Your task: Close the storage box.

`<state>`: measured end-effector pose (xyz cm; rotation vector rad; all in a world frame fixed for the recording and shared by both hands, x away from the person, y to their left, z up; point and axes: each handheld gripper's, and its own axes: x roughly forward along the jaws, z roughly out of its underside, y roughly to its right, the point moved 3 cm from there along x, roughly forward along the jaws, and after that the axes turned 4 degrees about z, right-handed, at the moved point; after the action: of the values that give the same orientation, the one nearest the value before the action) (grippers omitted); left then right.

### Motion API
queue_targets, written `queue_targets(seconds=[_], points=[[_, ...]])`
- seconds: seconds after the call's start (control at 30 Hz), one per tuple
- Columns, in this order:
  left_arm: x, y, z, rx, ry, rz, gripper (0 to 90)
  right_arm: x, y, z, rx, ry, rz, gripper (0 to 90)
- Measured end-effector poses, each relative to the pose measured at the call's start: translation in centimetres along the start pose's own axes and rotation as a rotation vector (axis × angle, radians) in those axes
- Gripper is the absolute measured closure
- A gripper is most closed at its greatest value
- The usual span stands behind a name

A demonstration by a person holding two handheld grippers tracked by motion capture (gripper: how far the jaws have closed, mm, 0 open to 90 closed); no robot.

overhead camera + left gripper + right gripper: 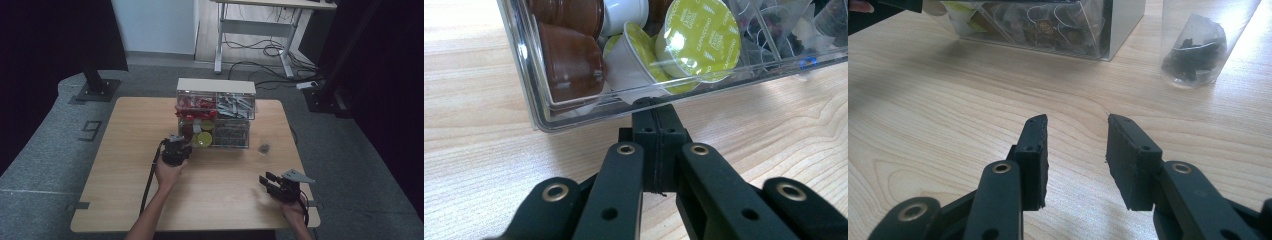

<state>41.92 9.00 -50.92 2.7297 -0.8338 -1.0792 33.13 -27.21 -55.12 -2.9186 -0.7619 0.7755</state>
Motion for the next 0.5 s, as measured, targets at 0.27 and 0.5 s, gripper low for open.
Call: queue_targets(seconds=[0.27,0.5], points=[[0.43,0.17,0.45,0.002,-0.017,0.002,89.7,0.11,0.07,0.1,0.0,-0.006,0.001,60.4],[0.48,0.38,0.58,0.008,-0.005,0.011,89.2,0.02,0.22,0.09,0.006,-0.001,0.005,60.4]])
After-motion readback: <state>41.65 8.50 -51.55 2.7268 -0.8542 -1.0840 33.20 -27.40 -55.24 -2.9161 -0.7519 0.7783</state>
